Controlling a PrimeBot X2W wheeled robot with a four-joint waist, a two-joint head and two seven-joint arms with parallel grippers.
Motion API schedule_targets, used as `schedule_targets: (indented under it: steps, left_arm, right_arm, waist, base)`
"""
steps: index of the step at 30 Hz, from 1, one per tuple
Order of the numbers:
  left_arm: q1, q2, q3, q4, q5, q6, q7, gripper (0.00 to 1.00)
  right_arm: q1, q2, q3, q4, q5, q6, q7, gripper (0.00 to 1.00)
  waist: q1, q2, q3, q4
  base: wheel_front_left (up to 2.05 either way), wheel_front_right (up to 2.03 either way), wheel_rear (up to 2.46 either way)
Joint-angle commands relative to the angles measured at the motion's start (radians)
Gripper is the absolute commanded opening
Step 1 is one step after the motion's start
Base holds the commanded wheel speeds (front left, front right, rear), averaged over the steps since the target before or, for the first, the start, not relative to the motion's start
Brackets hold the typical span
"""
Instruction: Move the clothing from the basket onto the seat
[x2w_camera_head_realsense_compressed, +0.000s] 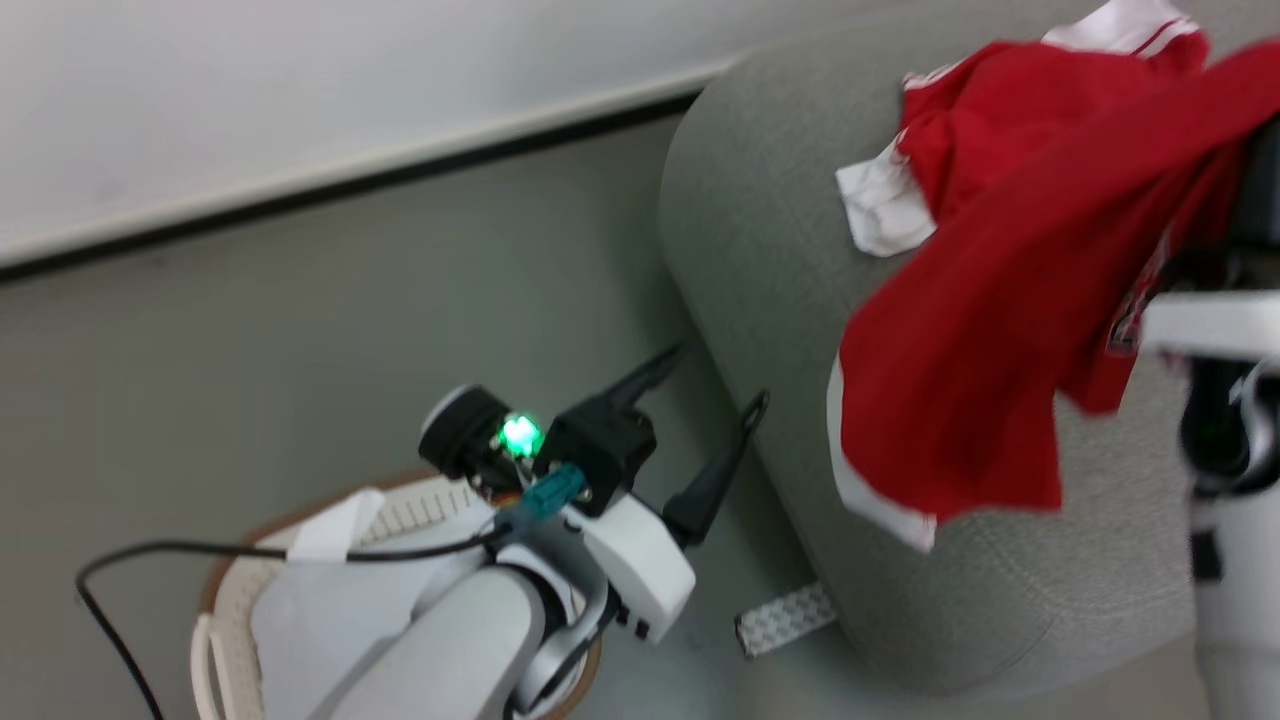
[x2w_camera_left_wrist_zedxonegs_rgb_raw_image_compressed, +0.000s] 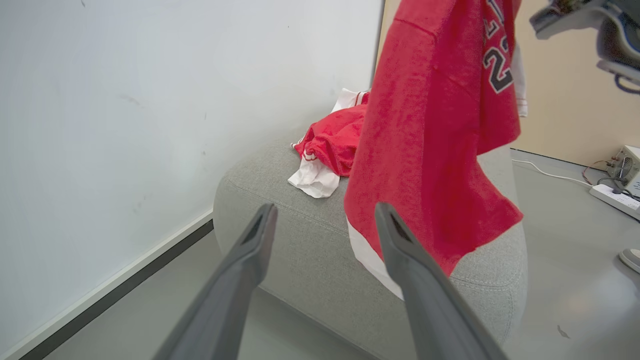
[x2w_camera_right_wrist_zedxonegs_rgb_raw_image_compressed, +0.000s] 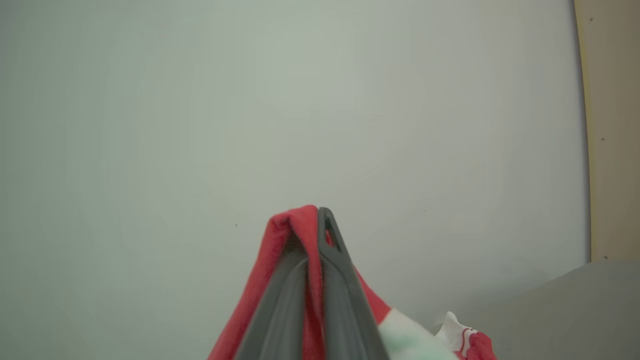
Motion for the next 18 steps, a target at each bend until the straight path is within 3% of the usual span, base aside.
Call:
schedule_targets:
  steps: [1,6,12,15,18]
  left_arm:
    - [-0.032,0.013,0.000,-0.006,0.011,-0.007,0.008,1.00]
    - [-0.151,0.018,0.005,-0.021,0.045,-0.026,0.037,1.00]
    - [-0.247,-0.001,0.015,-0.020,0.058,-0.027,0.024,1.00]
    - [-0.261,-0.009,0.008,-0.004,0.061,-0.028,0.009,1.00]
    - [-0.262,-0.016,0.000,0.013,0.061,-0.026,-0.003,1.00]
  right_arm:
    - [-0.055,0.000,-0.020,0.012,0.012,-0.002,0.001,0.00]
    - [-0.328,-0.018,-0.161,0.145,0.045,-0.002,0.004,0.00]
    - [-0.628,-0.139,-0.406,0.356,-0.079,-0.002,0.001,0.00]
    - [-0.692,-0.180,-0.537,0.420,-0.188,-0.002,0.001,0.00]
    - [-0.657,-0.190,-0.639,0.451,-0.294,-0.002,0.000,0.00]
  waist:
    - [-0.0002,0.0000,0.135,0.044]
    - [-0.0002,0.0000,0.287,0.086]
    - [-0.0002,0.0000,0.411,0.133]
    - [-0.0002,0.0000,0.435,0.150]
    - [-0.0002,0.0000,0.441,0.159]
  base:
    - [0.00,0.00,0.00]
    - [0.00,0.00,0.00]
    - [0.00,0.00,0.00]
    - [0.00,0.00,0.00]
    - [0.00,0.00,0.00]
